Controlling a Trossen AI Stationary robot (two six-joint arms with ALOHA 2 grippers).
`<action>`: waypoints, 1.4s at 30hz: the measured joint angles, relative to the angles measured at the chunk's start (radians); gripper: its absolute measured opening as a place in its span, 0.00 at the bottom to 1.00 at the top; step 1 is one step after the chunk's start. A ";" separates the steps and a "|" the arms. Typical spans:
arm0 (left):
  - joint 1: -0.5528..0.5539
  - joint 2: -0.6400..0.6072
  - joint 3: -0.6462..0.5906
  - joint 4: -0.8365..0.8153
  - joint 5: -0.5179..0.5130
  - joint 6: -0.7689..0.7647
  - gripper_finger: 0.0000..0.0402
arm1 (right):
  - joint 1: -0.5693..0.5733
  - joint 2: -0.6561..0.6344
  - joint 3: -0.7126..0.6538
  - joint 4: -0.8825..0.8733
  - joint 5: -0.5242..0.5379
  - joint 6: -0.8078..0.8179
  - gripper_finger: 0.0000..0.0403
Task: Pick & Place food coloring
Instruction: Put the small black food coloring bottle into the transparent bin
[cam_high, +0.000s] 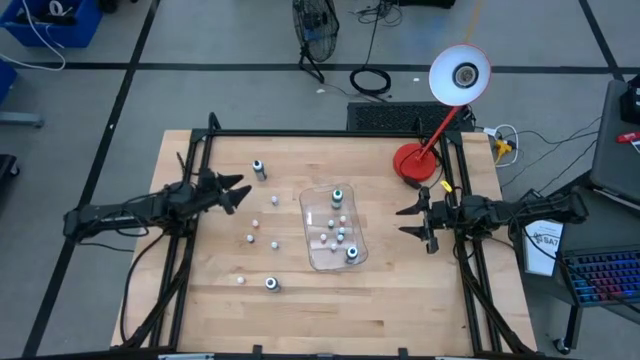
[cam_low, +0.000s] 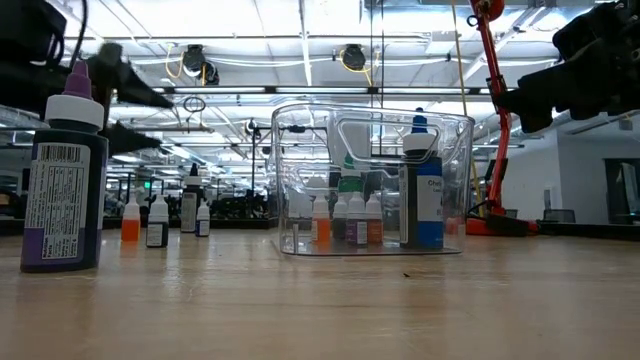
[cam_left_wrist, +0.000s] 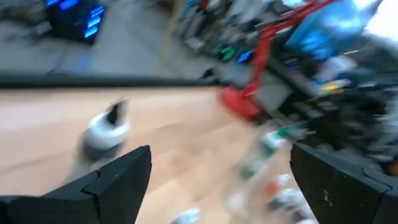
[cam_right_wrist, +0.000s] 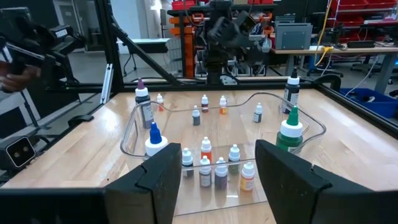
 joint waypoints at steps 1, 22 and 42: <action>0.017 0.017 0.012 -0.041 -0.003 -0.028 0.94 | 0.000 0.000 0.000 0.000 0.000 0.000 0.48; 0.276 0.946 0.669 -0.622 0.354 0.245 0.94 | 0.000 0.000 0.000 0.000 0.000 0.000 0.48; 0.088 1.399 0.804 -0.606 0.246 0.747 0.94 | 0.000 0.000 0.000 0.000 0.000 0.000 0.48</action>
